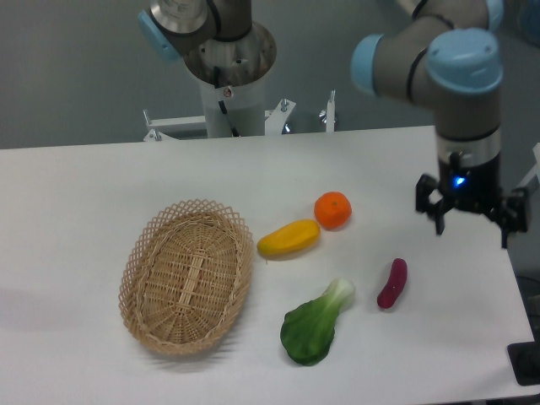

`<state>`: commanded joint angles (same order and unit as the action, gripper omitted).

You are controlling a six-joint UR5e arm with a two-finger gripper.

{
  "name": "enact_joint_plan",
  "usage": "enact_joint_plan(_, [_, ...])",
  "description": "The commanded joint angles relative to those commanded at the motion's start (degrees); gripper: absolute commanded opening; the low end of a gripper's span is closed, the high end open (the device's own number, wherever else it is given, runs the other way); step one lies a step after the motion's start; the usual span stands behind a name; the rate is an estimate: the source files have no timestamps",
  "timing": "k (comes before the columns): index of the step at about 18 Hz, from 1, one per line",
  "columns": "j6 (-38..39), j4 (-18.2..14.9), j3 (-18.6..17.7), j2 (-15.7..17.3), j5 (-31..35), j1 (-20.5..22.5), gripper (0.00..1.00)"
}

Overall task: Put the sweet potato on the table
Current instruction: 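Open the gripper to release the sweet potato and lift away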

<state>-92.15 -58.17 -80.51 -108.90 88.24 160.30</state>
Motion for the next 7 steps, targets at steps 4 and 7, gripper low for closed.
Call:
enact_joint_plan(4, [-9.4,-3.6,0.1,0.3,-1.1,2.6,1.00])
enact_joint_plan(7, [-9.5,-3.6,0.1,0.4,-1.3,2.7,1.00])
